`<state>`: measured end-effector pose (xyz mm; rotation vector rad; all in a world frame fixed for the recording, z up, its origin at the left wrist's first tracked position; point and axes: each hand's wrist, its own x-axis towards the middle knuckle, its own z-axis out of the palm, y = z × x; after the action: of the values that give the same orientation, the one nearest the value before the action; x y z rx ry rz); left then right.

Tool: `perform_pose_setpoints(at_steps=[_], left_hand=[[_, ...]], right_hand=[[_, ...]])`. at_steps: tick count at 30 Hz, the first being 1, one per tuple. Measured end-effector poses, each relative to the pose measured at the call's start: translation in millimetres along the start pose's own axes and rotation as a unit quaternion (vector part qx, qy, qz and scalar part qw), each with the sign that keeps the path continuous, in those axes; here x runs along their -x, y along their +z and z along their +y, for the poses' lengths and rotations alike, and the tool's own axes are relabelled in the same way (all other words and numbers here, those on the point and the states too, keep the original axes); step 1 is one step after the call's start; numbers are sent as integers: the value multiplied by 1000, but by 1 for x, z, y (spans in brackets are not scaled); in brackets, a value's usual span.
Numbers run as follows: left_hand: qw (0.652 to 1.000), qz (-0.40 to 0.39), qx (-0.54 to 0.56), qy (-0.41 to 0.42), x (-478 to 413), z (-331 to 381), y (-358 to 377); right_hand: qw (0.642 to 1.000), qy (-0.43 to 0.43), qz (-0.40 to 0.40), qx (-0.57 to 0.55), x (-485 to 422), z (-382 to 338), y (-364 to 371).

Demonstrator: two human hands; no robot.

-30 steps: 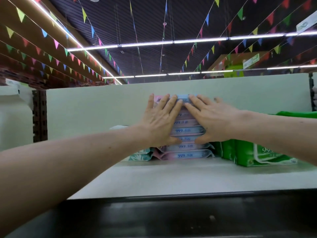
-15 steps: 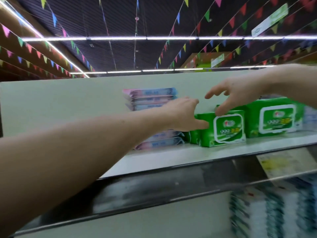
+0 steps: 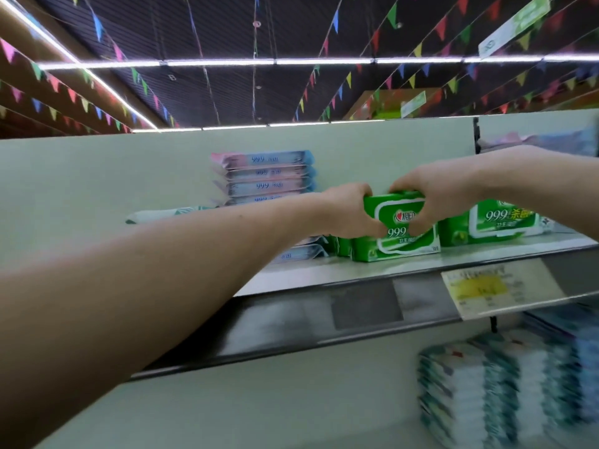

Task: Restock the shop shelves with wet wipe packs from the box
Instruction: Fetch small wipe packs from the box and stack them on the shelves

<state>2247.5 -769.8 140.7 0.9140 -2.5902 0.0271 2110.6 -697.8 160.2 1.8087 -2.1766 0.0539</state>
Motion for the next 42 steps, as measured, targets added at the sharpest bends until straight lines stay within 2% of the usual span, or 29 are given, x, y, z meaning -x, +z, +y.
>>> perform_pose_setpoints(at_steps=[7, 12, 16, 20, 25, 34, 38, 40, 42], left_hand=[[995, -41, -16, -91, -8, 14, -7], [993, -44, -18, -111, -11, 20, -4], [991, -50, -34, -123, -13, 18, -8], [986, -71, -53, -143, -12, 17, -10], [975, -73, -138, -157, -14, 32, -17], [974, -116, -115, -156, -17, 38, -17], [982, -31, 46, -182, 6, 18, -37], [969, 39, 131, -207, 22, -4, -48], [949, 100, 176, -243, 37, -29, -56]], right_hand=[[995, -86, 4, 45, -6, 17, -3], [990, -131, -10, 53, -13, 29, 2], [985, -167, 19, 36, -18, 35, 11], [983, -178, 39, 37, -21, 33, 15], [981, -188, 32, 46, -20, 35, 9], [982, -185, 21, 17, -15, 35, 10], [986, -162, 15, 18, -9, 39, 8], [988, -151, 9, 7, -4, 38, 1], [986, -160, 37, -13, 0, 31, -8]])
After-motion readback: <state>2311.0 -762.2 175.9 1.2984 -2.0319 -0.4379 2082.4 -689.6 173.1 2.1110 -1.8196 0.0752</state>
